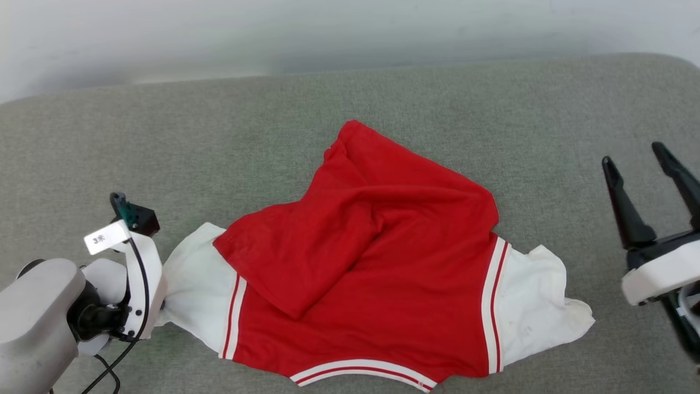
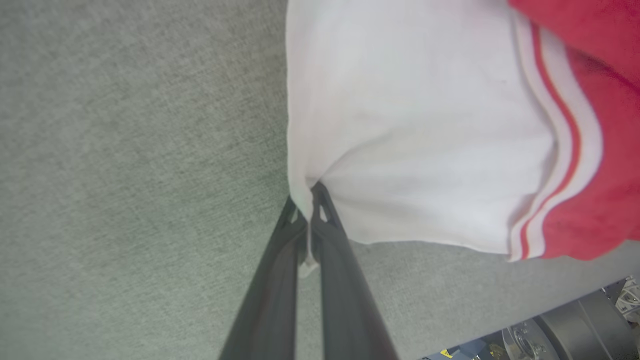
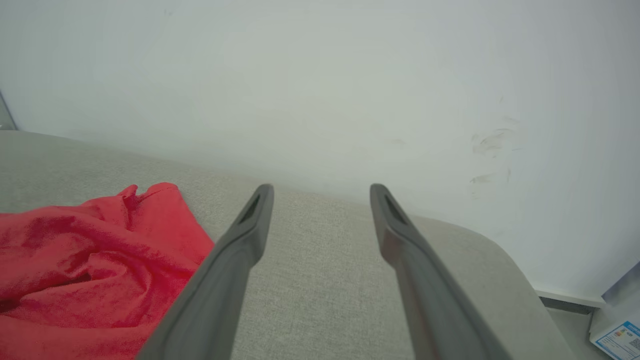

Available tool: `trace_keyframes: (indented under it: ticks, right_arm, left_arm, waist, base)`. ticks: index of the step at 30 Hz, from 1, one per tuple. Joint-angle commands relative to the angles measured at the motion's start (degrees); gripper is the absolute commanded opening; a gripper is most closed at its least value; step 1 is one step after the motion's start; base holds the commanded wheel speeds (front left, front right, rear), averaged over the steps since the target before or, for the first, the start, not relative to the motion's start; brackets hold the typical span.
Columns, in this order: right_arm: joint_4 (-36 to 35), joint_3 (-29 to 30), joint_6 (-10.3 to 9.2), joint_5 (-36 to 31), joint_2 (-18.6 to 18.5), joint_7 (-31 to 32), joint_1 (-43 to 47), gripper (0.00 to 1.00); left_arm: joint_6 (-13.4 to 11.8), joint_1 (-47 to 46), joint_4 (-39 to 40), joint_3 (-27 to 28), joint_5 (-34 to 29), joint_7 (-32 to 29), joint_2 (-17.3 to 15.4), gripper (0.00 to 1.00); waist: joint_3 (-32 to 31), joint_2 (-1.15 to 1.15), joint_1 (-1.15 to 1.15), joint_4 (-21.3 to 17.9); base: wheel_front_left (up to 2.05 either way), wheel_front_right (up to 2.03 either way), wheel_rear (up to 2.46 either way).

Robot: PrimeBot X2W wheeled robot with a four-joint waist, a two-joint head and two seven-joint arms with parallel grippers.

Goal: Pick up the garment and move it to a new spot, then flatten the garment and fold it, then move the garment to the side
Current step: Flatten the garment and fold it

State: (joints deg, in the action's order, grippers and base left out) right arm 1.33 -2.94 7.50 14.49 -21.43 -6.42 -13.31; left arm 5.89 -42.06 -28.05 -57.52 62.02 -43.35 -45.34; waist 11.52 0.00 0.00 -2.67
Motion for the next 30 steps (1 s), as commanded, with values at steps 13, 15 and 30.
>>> trace_keyframes:
  ticks: [13, 15, 30]
  right_arm:
    - [-8.4, -9.3, -0.03, 20.1, -20.5, 47.5, -4.3, 1.00]
    - [-8.5, -10.2, -0.03, 24.3, -21.7, 55.1, -4.1, 1.00]
    - [4.6, -15.5, -0.02, 27.2, -14.8, 66.9, -4.2, 1.00]
  left_arm:
    - [0.2, 0.9, 7.5, 0.4, -1.8, 5.7, -1.6, 0.00]
    - [0.0, 0.6, 8.5, 0.3, -2.1, 5.8, -1.4, 0.00]
    - [-0.2, -3.1, 10.9, 0.0, -4.1, 6.3, 0.9, 0.00]
  waist:
    - [-4.4, 0.00, 0.00, 2.9]
    - [-4.2, 0.00, 0.00, 3.3]
    - [0.8, 0.00, 0.00, 6.7]
  base:
    - [0.00, 0.00, 0.00]
    - [0.00, 0.00, 0.00]
    - [0.00, 0.00, 0.00]
